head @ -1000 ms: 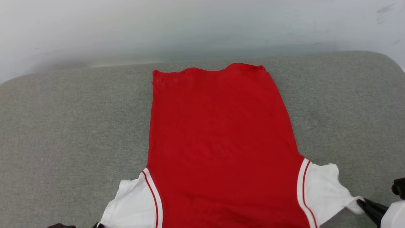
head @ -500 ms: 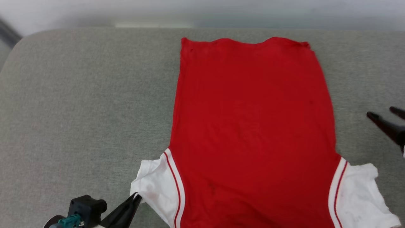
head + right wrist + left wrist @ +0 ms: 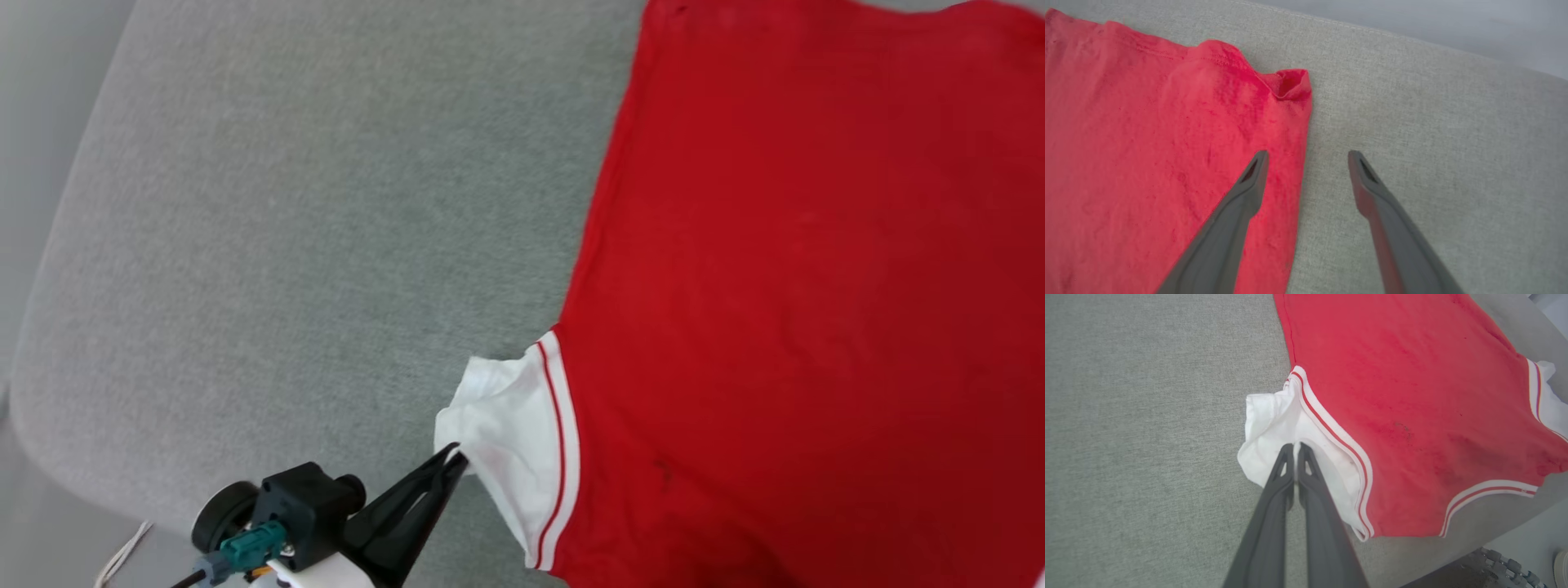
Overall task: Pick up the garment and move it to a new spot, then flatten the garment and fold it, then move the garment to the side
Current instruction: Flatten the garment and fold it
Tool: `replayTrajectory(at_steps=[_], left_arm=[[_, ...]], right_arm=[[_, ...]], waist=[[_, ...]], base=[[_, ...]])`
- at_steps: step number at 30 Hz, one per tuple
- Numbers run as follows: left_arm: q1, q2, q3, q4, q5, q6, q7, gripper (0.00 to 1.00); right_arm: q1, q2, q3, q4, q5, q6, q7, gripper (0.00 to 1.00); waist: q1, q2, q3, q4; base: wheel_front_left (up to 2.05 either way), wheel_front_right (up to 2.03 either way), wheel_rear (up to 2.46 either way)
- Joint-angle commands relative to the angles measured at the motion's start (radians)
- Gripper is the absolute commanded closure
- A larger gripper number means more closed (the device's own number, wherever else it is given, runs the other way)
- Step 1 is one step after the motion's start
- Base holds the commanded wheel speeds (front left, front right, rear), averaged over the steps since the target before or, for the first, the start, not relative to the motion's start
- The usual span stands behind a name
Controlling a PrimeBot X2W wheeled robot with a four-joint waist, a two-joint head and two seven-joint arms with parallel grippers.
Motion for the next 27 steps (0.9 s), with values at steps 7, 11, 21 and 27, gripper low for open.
replayTrajectory(at_steps=[7, 11, 21, 27], left_arm=[[-0.061, -0.047, -0.033, 0.011, 0.014, -0.028, -0.013, 1.00], [-0.074, -0.062, -0.044, 0.031, 0.007, -0.040, -0.030, 1.00], [-0.089, -0.074, -0.039, 0.071, 0.004, -0.043, -0.051, 1.00], [-0.078, -0.060, -0.025, 0.088, 0.000, -0.031, -0.057, 1.00]], right_arm=[[-0.106, 0.001, -0.040, 0.074, -0.118, 0.000, 0.051, 0.00], [-0.105, -0.006, -0.057, 0.105, -0.158, 0.000, 0.077, 0.00], [-0.005, -0.001, -0.071, 0.125, -0.166, -0.001, 0.091, 1.00], [0.040, 0.006, -0.071, 0.135, -0.160, -0.001, 0.048, 1.00]], waist=[[-0.0003, -0.0001, 0.120, 0.129], [-0.0003, -0.0001, 0.144, 0.154], [-0.0003, -0.0001, 0.131, 0.148], [-0.0003, -0.0001, 0.067, 0.093]], base=[[0.00, 0.00, 0.00], [0.00, 0.00, 0.00], [0.00, 0.00, 0.00], [0.00, 0.00, 0.00]])
